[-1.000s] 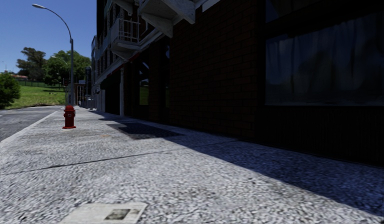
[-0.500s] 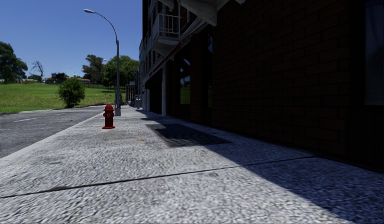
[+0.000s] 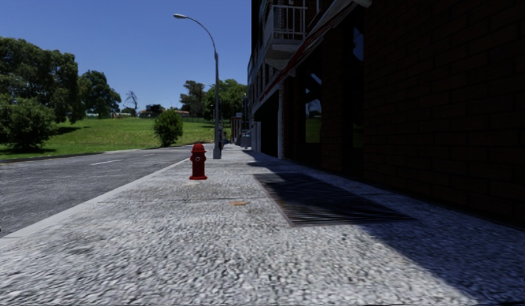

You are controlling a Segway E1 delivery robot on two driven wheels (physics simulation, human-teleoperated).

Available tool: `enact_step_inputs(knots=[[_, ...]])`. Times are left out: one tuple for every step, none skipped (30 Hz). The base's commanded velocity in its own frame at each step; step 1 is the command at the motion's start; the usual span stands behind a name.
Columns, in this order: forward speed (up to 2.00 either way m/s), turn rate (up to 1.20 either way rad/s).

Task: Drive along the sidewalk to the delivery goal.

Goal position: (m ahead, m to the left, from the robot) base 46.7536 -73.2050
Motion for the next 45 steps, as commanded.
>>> enact_step_inputs(knots=[[2.00,0.54],[2.00,0.54],[2.00,0.54],[2.00,0.52],[2.00,0.42],[2.00,0.37],[2.00,0.30],[2.00,0.30],[2.00,0.00],[2.00,0.00],[2.00,0.00],[2.00,0.00],[2.00,0.00],[2.00,0.00],[2.00,0.00],[2.00,0.00],[2.00,0.00],[2.00,0.00],[2.00,0.00],[2.00,0.00],[2.00,0.00],[2.00,0.00],[2.00,0.00],[2.00,0.00],[2.00,0.00],[2.00,0.00],[2.00,0.00],[2.00,0.00],[2.00,0.00],[2.00,0.00],[2.00,0.00],[2.00,0.00],[2.00,0.00],[2.00,0.06],[2.00,0.06],[2.00,0.14],[2.00,0.19],[2.00,0.24],[2.00,0.28],[2.00,0.28],[2.00,0.32],[2.00,0.33],[2.00,0.33],[2.00,0.33],[2.00,0.29]])
